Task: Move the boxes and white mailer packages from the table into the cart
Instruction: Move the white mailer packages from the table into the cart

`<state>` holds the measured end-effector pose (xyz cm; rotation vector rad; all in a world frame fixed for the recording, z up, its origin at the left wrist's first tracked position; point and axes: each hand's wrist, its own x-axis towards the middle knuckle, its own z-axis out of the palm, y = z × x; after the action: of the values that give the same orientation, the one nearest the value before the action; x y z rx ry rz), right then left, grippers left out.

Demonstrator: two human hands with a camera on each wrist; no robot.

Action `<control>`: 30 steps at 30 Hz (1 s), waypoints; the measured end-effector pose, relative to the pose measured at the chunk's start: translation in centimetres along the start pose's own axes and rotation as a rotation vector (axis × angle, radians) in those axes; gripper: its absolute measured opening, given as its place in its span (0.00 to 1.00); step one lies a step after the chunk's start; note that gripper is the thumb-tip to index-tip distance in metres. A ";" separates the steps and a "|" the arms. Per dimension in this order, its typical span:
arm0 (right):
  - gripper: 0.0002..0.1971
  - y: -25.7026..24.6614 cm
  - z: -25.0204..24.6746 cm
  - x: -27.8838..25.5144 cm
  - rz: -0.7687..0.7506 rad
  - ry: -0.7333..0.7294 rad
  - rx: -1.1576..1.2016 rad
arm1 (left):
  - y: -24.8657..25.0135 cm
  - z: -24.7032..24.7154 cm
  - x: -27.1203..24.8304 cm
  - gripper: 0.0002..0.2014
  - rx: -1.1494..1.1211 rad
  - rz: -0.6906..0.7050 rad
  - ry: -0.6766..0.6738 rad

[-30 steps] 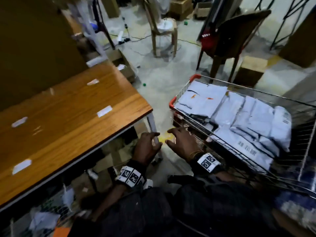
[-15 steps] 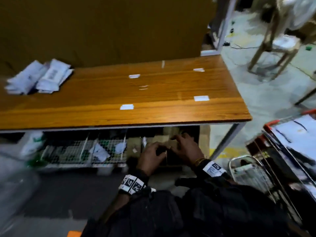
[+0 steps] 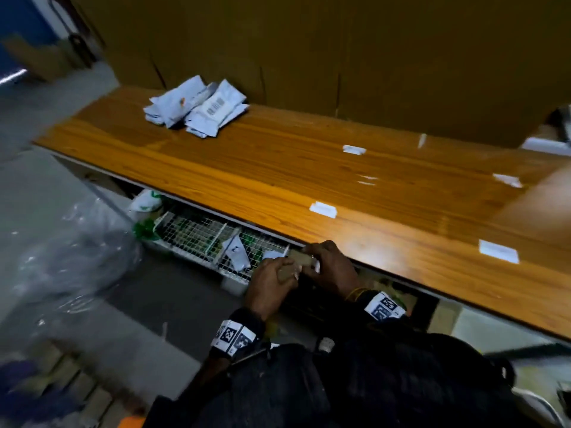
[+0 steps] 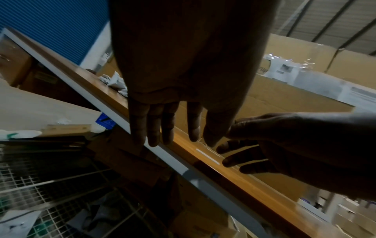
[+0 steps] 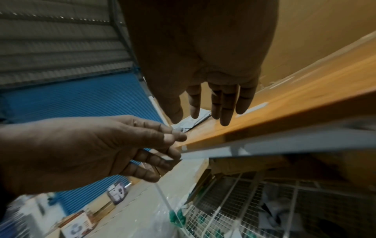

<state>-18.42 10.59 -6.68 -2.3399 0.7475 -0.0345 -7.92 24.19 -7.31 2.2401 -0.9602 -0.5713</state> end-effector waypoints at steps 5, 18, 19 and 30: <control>0.22 -1.4 -1.3 6.7 -0.087 -0.006 0.014 | -1.7 -3.2 5.0 0.19 0.017 -0.046 0.051; 0.24 -3.8 -2.6 20.7 -0.213 -0.033 0.018 | -2.9 -8.0 16.0 0.18 -0.054 -0.164 0.195; 0.24 -4.0 -2.7 21.5 -0.214 -0.032 0.021 | -3.1 -8.3 16.7 0.19 -0.057 -0.169 0.196; 0.26 -6.8 -1.6 30.9 -0.111 -0.032 0.042 | -7.2 -14.4 27.4 0.23 -0.060 -0.100 0.225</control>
<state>10.45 -2.40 -6.48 -2.3342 0.5953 -0.0602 21.70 12.82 -5.84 2.2512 -0.7125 -0.3751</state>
